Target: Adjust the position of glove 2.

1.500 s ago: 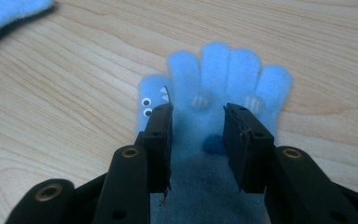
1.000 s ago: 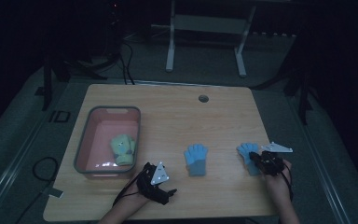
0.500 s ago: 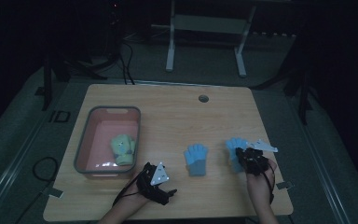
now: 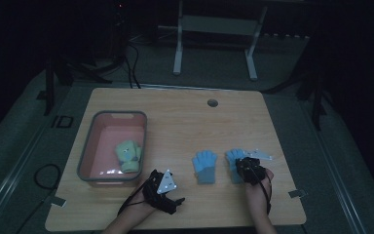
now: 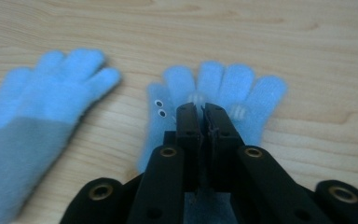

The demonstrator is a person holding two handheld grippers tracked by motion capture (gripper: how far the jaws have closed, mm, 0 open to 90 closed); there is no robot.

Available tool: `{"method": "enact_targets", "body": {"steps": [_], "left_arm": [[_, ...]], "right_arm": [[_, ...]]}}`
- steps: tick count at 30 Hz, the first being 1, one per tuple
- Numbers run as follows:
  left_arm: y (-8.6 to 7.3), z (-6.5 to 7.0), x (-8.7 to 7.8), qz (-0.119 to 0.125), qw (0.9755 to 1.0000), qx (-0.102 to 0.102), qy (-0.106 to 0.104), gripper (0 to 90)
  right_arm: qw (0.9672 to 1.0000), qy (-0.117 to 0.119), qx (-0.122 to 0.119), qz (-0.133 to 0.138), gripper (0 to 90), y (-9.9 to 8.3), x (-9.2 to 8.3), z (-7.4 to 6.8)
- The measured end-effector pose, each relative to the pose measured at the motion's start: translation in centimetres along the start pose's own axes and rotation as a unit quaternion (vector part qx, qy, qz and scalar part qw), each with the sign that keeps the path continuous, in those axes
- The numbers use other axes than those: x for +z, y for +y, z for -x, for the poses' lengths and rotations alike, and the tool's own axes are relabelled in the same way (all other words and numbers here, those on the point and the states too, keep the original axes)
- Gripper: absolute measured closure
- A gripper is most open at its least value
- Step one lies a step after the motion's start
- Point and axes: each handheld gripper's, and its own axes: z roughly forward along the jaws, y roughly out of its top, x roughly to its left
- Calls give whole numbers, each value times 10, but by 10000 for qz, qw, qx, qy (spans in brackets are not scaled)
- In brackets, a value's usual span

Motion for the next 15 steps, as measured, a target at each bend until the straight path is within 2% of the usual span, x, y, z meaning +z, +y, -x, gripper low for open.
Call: {"method": "enact_targets", "body": {"steps": [5, 12, 15], "left_arm": [[0, 0, 0, -30, 10000, 20, -4, 75], [0, 1, 1, -57, 10000, 49, -6, 75], [-1, 1, 1, -61, 10000, 54, -1, 75]], "right_arm": [[9998, 20, -16, -208, 800, -8, 12, 3], [9996, 121, -26, -238, 731, -2, 7, 7], [9996, 163, -146, -191, 704, 2, 2, 11]]}}
